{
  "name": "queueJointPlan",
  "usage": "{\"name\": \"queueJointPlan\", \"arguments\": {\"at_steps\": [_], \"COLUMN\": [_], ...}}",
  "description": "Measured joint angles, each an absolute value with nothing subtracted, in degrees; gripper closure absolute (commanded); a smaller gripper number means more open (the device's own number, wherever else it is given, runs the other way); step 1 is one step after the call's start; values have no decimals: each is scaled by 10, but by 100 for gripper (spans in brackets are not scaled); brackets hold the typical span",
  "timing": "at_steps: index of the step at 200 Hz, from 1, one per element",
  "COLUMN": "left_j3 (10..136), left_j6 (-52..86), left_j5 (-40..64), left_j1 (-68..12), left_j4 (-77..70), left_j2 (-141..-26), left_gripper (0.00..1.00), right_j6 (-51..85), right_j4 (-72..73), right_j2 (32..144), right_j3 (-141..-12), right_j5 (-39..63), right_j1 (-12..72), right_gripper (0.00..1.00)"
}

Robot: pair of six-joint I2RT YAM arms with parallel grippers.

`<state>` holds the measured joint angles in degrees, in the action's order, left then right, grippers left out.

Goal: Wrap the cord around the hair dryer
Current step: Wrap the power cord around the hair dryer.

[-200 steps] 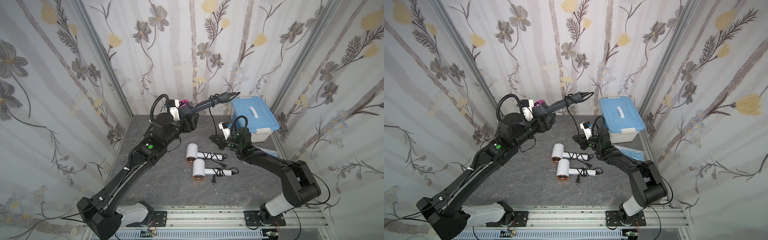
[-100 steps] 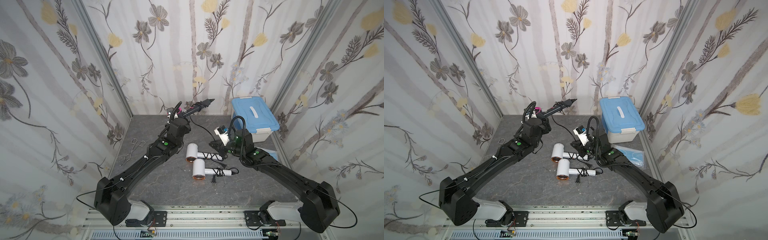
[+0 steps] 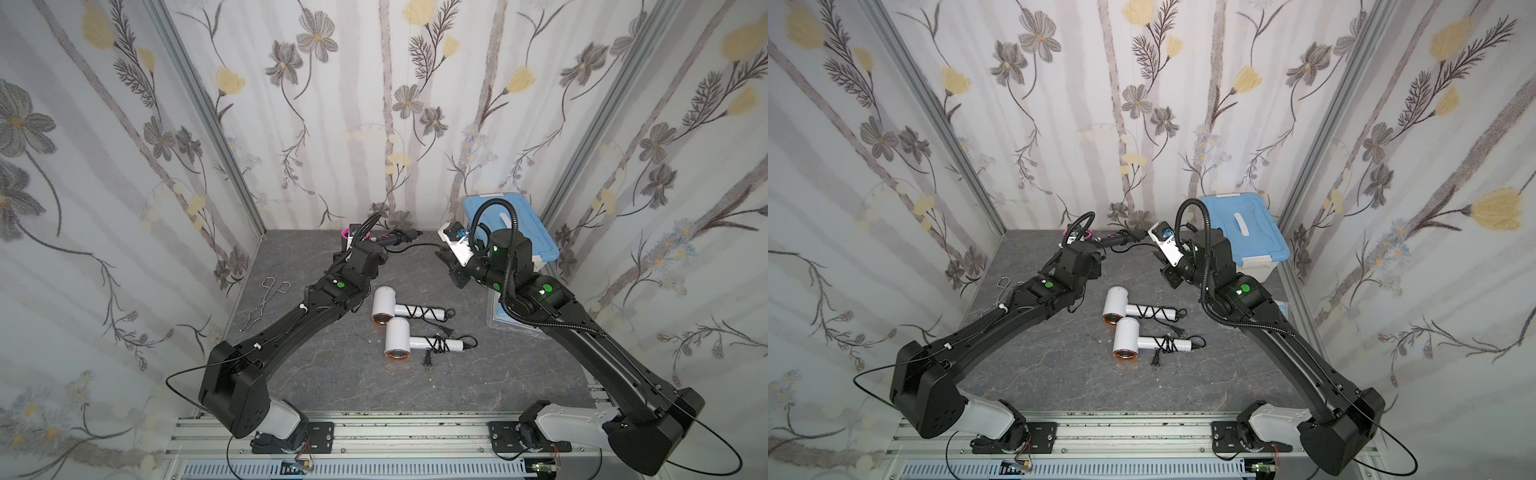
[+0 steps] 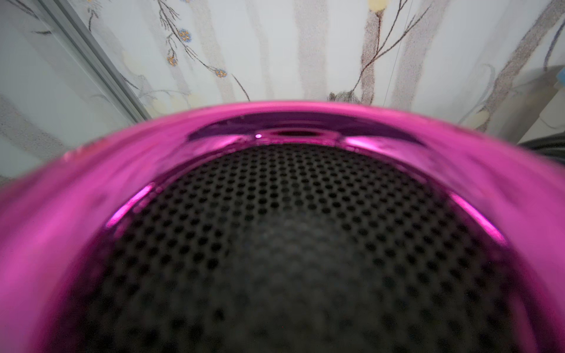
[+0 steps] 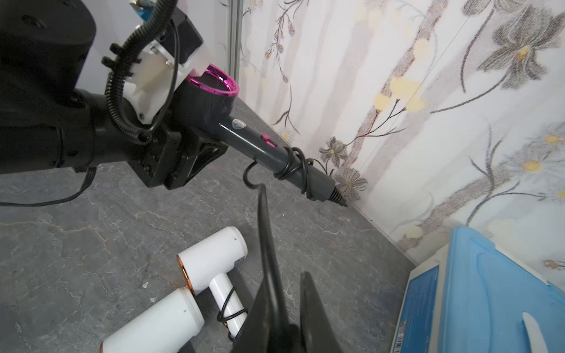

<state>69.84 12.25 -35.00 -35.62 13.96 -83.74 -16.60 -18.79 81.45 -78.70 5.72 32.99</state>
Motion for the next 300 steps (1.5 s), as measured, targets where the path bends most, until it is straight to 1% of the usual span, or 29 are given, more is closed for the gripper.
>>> {"name": "queueJointPlan", "arguments": {"at_steps": [29, 53, 86, 127, 167, 201, 262, 288, 300], "left_j3": [697, 697, 697, 693, 658, 640, 632, 619, 618], "left_j6": [117, 107, 90, 73, 90, 147, 269, 321, 338], "left_j5": [-325, -294, -204, -29, 123, 210, 296, 288, 274], "left_j1": [-356, -356, -356, -355, -330, -296, -282, -281, -280], "left_j4": [162, 187, 231, 279, 247, 173, 12, -42, -50], "left_j2": [-821, -810, -791, -742, -664, -642, -677, -692, -700], "left_gripper": [100, 100, 100, 100, 100, 100, 100, 100, 100], "right_j6": [-195, -210, -221, -226, -224, -208, -155, -112, -79], "right_j4": [-189, -191, -195, -198, -194, -165, -70, -3, 58], "right_j2": [851, 892, 965, 1006, 1007, 1004, 999, 997, 992], "right_j3": [-855, -912, -980, -987, -939, -871, -775, -717, -670], "right_j5": [45, 53, 124, 244, 348, 413, 505, 540, 554], "right_j1": [317, 289, 243, 195, 166, 145, 125, 125, 125], "right_gripper": [100, 100, 100, 100, 100, 100, 100, 100, 100]}}
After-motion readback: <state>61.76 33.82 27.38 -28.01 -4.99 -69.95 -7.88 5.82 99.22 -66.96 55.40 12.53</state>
